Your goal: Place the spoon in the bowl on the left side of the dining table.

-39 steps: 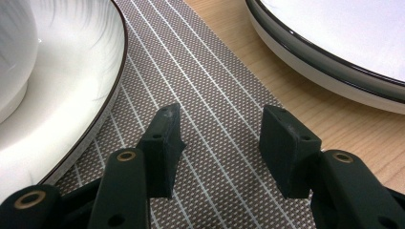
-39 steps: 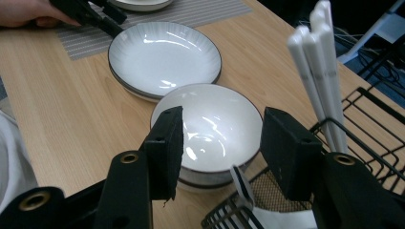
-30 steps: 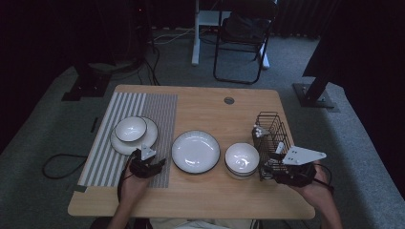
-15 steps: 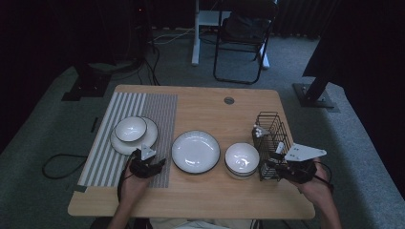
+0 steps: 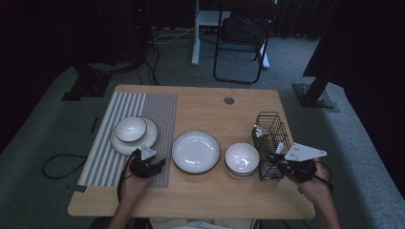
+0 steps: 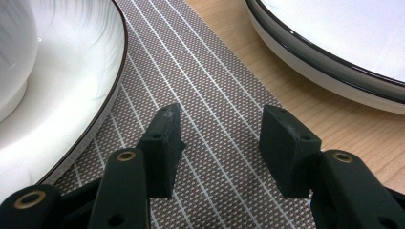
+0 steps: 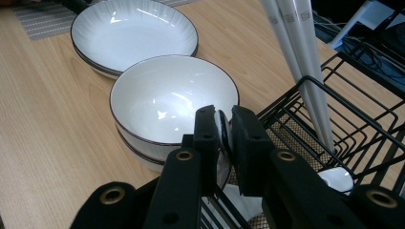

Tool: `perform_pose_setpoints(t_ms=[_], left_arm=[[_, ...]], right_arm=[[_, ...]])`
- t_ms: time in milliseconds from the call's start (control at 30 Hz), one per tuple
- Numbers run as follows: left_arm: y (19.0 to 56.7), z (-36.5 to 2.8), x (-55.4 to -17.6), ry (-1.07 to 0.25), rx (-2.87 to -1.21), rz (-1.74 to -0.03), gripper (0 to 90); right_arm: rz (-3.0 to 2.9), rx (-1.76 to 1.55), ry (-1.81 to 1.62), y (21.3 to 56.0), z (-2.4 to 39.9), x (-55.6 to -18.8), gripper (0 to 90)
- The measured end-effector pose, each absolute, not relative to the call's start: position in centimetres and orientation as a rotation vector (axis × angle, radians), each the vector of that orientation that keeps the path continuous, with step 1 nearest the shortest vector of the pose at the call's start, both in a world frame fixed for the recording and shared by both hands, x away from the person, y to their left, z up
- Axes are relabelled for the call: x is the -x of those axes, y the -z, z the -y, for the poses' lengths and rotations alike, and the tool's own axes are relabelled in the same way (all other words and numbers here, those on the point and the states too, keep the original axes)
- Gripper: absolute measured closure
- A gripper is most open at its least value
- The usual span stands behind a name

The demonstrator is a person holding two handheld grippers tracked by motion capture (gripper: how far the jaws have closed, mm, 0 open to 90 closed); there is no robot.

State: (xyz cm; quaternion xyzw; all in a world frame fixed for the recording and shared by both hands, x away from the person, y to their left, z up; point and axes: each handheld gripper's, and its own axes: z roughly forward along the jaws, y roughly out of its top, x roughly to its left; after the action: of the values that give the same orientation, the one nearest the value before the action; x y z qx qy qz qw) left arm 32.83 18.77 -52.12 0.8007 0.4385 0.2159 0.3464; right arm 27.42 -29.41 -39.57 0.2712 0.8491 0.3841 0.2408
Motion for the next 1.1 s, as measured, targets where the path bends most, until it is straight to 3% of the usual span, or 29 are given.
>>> perform_pose_setpoints(t_ms=[1100], left_arm=[[52.1,-18.7,-32.8,-0.555,-2.076,-1.139,50.9]], right_arm=[[-2.286,-0.757,-1.06,39.2,30.4,-28.1,84.0]])
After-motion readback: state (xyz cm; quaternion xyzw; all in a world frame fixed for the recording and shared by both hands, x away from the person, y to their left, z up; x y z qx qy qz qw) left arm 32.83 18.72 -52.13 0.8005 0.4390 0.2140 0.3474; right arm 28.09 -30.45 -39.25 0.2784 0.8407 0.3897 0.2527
